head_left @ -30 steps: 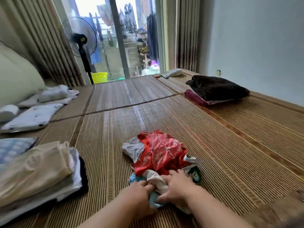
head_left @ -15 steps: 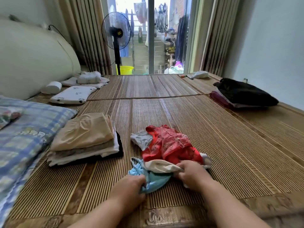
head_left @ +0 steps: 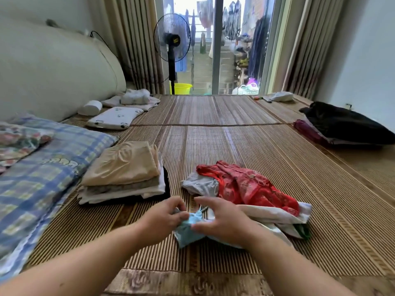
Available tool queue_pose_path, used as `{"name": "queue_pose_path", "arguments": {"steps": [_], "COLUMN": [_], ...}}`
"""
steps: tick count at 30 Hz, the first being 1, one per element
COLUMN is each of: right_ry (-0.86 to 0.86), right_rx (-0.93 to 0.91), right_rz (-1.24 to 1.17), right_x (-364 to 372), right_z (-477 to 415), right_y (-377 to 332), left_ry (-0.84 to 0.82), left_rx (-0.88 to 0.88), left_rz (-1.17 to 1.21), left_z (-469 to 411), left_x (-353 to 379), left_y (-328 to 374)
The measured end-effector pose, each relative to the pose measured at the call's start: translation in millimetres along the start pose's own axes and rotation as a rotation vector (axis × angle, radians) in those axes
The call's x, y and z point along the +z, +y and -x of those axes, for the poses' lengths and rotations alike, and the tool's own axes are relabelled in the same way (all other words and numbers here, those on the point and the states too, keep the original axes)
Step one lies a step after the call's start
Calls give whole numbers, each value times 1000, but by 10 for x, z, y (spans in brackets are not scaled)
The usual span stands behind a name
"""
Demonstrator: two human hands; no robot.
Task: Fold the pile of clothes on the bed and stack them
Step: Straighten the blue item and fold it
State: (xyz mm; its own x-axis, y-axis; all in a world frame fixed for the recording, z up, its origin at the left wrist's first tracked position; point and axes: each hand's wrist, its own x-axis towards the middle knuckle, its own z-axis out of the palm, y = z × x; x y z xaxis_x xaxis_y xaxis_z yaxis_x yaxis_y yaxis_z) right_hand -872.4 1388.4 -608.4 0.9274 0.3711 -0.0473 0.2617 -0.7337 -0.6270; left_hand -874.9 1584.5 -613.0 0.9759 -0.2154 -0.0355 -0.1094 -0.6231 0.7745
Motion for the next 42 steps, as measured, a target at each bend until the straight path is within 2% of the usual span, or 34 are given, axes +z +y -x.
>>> {"name": "queue_pose_path", "arguments": {"steps": [2,4,7,9,11,14,15,17,21,23,25,27,29,31,33,37,40,42], "right_ry": [-37,84,241,254,220,153,104,4,-246,-278,-237,-206,-282,-346,-354,-396,-573,-680], "right_rx": [-91,-141,-84,-32,2,17,9,3,114,202,235,173,55,-13,-6,138,166,164], "right_rz": [151,206,-80,-247,-437,-736,-829,-938,-949,-825,-628,-591,-711,-788,-876,-964,-984,-891], "right_x": [147,114,-92,-232,-337,-426,-448,-452,-368,-255,-119,20,127,169,143,11,-92,-125], "right_z": [-8,-69,-147,-176,-171,-195,-197,-212,-266,-321,-385,-457,-487,-484,-476,-464,-397,-341], "right_y": [-157,-244,-331,-346,-356,-344,-326,-276,-173,-174,-224,-275,-302,-345,-342,-199,-146,-166], "left_ry": [22,42,65,86,112,174,197,199,175,184,117,-50,-218,-290,-295,-199,-141,-122], "left_rx": [61,113,136,136,117,60,53,74,149,160,153,142,165,200,213,198,209,211], "left_rz": [29,-8,1,50,191,602,676,671,662,637,644,708,726,713,769,896,871,843], "left_z": [-7,-9,-4,-25,-39,-6,2,-9,-15,-3,11,35,46,52,53,48,66,87], "left_x": [-118,-253,-507,-698,-863,-950,-938,-917,-875,-823,-772,-734,-707,-715,-755,-904,-989,-1002], "left_y": [86,123,144,130,68,-91,-123,-164,-131,-153,-142,-103,-54,-12,6,-71,-157,-198]}}
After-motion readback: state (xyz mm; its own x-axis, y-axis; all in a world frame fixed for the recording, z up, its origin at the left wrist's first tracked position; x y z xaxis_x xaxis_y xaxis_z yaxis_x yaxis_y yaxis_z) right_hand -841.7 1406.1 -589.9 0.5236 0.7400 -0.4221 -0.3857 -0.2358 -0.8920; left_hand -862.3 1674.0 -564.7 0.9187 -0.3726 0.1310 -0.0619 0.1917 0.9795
